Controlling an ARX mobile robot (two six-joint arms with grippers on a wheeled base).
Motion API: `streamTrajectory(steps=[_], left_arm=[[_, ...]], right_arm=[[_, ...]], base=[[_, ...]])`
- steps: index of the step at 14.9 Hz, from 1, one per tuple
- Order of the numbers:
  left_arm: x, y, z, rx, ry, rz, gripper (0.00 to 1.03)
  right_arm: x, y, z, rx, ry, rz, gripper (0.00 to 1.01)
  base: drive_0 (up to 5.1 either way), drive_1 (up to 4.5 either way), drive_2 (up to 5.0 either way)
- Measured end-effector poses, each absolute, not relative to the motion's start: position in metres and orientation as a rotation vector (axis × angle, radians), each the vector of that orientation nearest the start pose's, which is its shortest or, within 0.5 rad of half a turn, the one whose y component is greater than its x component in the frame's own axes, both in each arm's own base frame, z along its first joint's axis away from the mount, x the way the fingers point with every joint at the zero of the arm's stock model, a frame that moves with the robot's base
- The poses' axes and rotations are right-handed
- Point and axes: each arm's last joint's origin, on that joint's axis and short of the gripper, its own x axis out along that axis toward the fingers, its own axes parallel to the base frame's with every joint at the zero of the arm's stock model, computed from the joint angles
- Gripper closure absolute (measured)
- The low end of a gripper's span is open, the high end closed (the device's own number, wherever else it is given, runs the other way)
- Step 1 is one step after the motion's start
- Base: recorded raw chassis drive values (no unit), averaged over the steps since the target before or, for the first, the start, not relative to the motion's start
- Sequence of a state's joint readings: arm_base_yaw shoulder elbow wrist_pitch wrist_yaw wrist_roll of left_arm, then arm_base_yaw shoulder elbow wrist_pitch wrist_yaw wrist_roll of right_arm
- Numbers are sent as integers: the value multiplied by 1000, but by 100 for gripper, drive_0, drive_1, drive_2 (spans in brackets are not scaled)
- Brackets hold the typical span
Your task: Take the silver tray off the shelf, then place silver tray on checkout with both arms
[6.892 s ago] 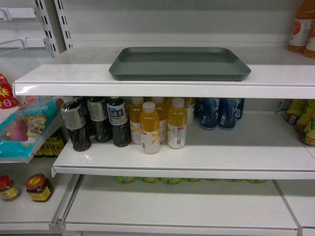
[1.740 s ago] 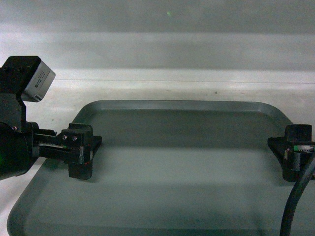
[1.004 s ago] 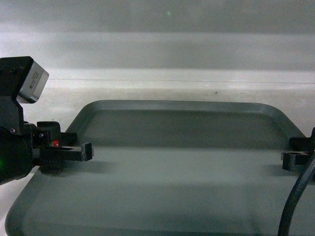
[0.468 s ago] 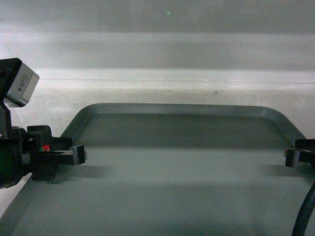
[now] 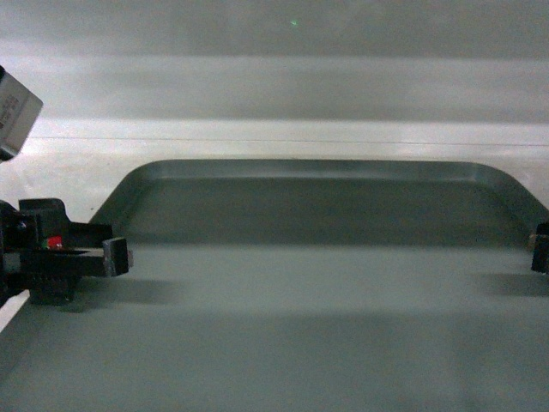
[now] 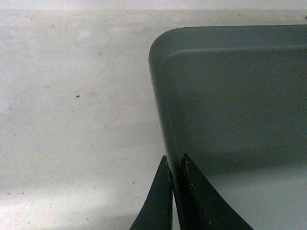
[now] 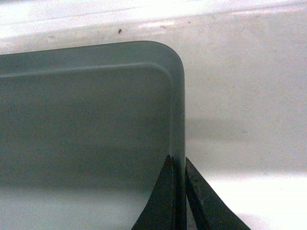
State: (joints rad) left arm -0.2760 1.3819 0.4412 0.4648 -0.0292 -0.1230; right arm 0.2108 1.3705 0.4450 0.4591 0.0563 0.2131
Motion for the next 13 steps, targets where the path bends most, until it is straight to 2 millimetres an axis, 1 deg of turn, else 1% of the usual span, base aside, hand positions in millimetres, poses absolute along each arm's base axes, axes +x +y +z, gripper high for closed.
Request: streamTrajectory(steps=[3,5,7,8,9,10,13], left_arm=[[231,-66,171,-47,460,-213,99],[227,-65,178,-46,452,-210,99],[220,-64,186,-45,452,-212,99],[218,-65,195,-40,456,-218,99],[216,-65,203,-39,459,-223,99],[216,-65,206,-39,461,-223,99],[215,-65,204,-37,484,-225,99]], right_arm=[[237,49,173,151,451,105,98],[233,49,179,151,441,110,98],[225,49,187,149,437,113,98],[219,48,196,150,454,101,98],[216,46,210,152,450,100,98],[215,46,214,151,449,100,98],[214,46,214,149,464,100,98]], base=[[0,0,0],[0,0,0],[0,0,0],[0,0,0],[0,0,0],[0,0,0],[0,0,0]])
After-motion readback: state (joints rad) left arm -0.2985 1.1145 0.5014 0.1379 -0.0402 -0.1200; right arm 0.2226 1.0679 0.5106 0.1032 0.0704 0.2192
